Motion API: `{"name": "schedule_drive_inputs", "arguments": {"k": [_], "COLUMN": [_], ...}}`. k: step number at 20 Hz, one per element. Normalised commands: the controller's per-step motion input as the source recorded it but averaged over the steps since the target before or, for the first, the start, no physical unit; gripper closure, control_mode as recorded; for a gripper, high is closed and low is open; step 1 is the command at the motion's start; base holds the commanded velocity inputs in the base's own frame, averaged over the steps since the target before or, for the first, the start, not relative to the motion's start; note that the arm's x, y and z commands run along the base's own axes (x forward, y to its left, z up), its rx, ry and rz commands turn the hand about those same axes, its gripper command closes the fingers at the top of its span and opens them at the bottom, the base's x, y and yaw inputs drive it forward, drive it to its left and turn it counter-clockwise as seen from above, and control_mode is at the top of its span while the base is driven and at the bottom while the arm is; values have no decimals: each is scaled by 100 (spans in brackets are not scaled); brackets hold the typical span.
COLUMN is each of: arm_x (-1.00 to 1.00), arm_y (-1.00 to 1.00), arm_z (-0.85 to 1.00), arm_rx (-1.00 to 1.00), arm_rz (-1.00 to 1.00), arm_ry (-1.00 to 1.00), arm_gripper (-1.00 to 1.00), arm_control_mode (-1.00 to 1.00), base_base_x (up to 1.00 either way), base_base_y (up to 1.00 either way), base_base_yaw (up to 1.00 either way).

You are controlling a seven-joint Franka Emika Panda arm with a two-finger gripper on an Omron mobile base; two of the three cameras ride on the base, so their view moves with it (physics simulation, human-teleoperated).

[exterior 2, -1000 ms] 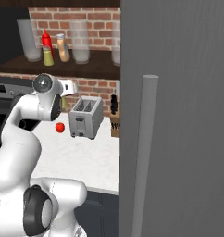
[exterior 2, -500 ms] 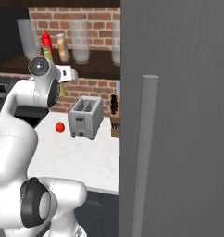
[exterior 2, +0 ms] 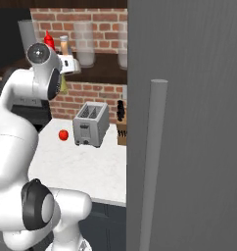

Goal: Put the shaker and condiment bottle from the counter next to their counterparts in the cabinet.

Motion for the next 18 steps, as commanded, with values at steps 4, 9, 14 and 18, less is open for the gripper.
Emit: {"name": "schedule_drive_inputs", "arguments": {"k": [4,9,14,18], "arm_x": [0,0,0,0], "arm_y": [0,0,0,0], "arm_z": [38,32,24,17], "arm_rx": [0,0,0,0], "arm_rz": [2,3,4,5], "arm_ry": [0,0,0,0], "arm_gripper": [100,100,100,100], "arm_control_mode": [-100,-100,-100,-100], "base_base_x": [0,0,0,0], "base_base_y": [0,0,0,0], "base_base_yaw": [0,0,0,0]}}
